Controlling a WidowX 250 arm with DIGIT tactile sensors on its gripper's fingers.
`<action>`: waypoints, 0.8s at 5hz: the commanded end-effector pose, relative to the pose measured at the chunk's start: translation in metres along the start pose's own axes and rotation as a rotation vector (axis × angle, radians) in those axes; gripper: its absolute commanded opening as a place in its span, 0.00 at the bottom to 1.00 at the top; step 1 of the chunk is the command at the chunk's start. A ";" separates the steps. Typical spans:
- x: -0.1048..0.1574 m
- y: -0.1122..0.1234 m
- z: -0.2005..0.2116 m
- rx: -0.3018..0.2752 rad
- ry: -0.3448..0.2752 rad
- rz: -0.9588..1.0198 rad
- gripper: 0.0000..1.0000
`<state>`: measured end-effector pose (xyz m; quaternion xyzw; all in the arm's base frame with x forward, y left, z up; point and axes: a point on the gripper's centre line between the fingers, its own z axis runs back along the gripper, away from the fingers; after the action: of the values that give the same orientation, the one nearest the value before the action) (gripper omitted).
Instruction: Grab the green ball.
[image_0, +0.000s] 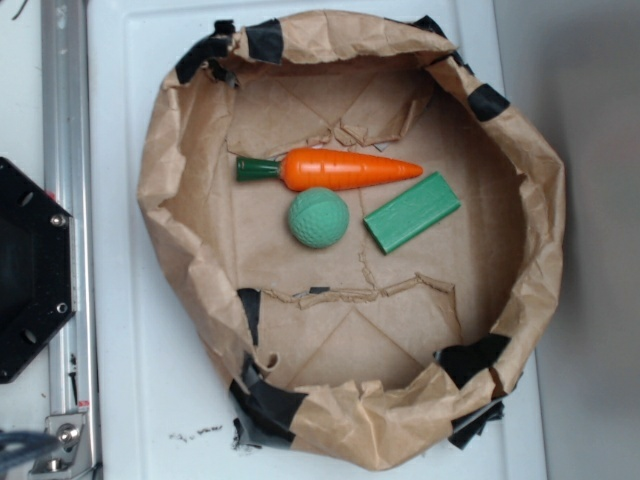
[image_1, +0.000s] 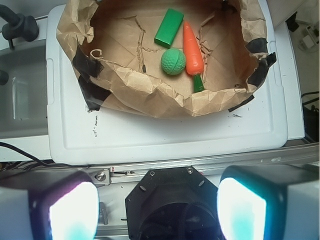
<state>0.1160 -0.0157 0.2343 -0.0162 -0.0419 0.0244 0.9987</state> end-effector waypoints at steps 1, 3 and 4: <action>0.000 0.000 0.000 0.000 0.000 0.000 1.00; 0.081 0.027 -0.065 -0.010 -0.100 0.267 1.00; 0.102 0.029 -0.081 0.000 -0.135 0.343 1.00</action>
<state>0.2194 0.0124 0.1525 -0.0200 -0.0924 0.1952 0.9762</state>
